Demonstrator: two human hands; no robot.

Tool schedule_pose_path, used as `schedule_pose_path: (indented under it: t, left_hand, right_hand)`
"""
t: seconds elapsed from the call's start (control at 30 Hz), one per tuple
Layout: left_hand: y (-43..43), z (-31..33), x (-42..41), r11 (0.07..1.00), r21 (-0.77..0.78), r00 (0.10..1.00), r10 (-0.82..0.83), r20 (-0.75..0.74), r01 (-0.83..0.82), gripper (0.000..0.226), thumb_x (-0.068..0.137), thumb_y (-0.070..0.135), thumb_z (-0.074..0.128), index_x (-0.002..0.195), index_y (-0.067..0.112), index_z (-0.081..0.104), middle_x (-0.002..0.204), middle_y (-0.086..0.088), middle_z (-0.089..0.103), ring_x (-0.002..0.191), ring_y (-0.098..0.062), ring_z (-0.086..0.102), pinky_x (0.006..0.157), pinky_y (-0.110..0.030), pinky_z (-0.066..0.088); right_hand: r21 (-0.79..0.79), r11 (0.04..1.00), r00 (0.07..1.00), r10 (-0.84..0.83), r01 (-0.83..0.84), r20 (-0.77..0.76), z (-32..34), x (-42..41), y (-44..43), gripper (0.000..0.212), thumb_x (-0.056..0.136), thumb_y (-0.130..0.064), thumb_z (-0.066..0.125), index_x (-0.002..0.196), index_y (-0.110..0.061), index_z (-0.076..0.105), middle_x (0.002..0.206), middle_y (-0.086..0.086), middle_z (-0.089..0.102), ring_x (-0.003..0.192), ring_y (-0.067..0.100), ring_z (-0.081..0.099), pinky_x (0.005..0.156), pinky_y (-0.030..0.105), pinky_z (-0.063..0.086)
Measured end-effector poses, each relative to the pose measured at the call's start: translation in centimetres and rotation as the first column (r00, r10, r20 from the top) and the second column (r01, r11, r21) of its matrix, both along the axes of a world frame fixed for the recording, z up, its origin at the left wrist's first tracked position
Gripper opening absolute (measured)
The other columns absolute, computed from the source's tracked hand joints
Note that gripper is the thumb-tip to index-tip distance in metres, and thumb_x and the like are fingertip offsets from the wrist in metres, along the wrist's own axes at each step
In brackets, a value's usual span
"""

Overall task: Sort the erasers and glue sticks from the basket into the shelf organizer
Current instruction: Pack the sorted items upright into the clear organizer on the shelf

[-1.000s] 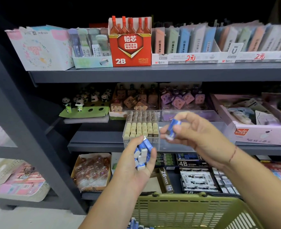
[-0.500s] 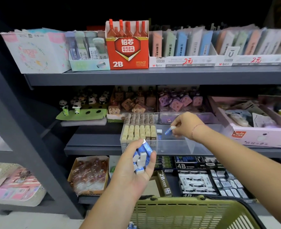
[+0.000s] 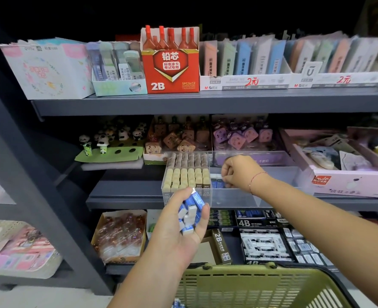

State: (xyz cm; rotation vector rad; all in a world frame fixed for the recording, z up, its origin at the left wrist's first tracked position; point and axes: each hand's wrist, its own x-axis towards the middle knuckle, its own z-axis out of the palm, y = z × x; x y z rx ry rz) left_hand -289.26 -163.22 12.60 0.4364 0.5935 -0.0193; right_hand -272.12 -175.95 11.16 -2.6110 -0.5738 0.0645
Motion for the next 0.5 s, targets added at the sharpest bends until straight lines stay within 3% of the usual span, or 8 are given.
schedule_pose_path:
  t: [0.2, 0.3, 0.33, 0.4, 0.5]
  left_hand:
    - [-0.1, 0.2, -0.1, 1.000, -0.007, 1.000, 0.005, -0.008, -0.005, 0.028, 0.072, 0.011, 0.078, 0.097, 0.003, 0.067, 0.105, -0.016, 0.062, 0.093, -0.028, 0.061, 0.047, -0.025, 0.056]
    - [-0.1, 0.2, -0.1, 1.000, -0.003, 1.000, 0.004, -0.016, -0.004, 0.029, 0.073, 0.012, 0.078, 0.098, 0.003, 0.067, 0.106, -0.017, 0.063, 0.092, -0.029, 0.062, 0.046, -0.025, 0.055]
    - [-0.1, 0.2, -0.1, 1.000, -0.003, 1.000, 0.006, -0.019, -0.006, 0.030, 0.072, 0.012, 0.078, 0.099, 0.003, 0.067, 0.106, -0.017, 0.063, 0.092, -0.029, 0.062, 0.046, -0.025, 0.055]
    - [-0.2, 0.3, -0.1, 1.000, -0.002, 1.000, 0.008, -0.020, -0.008, 0.033, 0.072, 0.011, 0.079, 0.102, 0.002, 0.067, 0.104, -0.017, 0.064, 0.090, -0.029, 0.063, 0.045, -0.025, 0.054]
    - [-0.3, 0.1, 0.0, 1.000, 0.011, 1.000, -0.017, 0.019, 0.016, 0.038, 0.068, 0.012, 0.078, 0.103, 0.002, 0.068, 0.097, -0.016, 0.066, 0.086, -0.027, 0.063, 0.046, -0.024, 0.054]
  right_hand:
    - [0.121, 0.993, 0.989, 0.031, -0.014, -0.144, 0.3, -0.3, -1.1, 0.012, 0.092, -0.009, 0.057, 0.084, -0.012, 0.066, 0.081, 0.010, 0.073, 0.077, 0.016, 0.071, 0.079, 0.033, 0.058]
    - [-0.016, 0.999, 0.999, 0.045, -0.045, 0.001, 1.4, -1.0, -1.5, 0.009, 0.090, -0.016, 0.060, 0.094, -0.018, 0.068, 0.089, 0.000, 0.070, 0.085, 0.015, 0.065, 0.080, 0.026, 0.052]
    - [0.004, 0.999, 0.997, 0.048, -0.048, 0.066, 2.0, -1.7, -1.5, 0.009, 0.090, -0.018, 0.061, 0.096, -0.018, 0.069, 0.089, -0.003, 0.068, 0.086, 0.013, 0.063, 0.081, 0.025, 0.050]
    - [0.223, 0.967, 0.991, 0.111, -0.126, 0.078, 3.1, -3.8, -1.3, 0.009, 0.087, -0.021, 0.067, 0.095, -0.018, 0.071, 0.087, -0.005, 0.069, 0.082, 0.009, 0.062, 0.080, 0.021, 0.050]
    - [0.499, 0.828, 0.924, 0.361, -0.254, -0.129, 3.4, -7.7, -0.6, 0.017, 0.081, -0.024, 0.073, 0.098, -0.019, 0.071, 0.088, -0.001, 0.070, 0.078, 0.006, 0.061, 0.076, 0.018, 0.051]
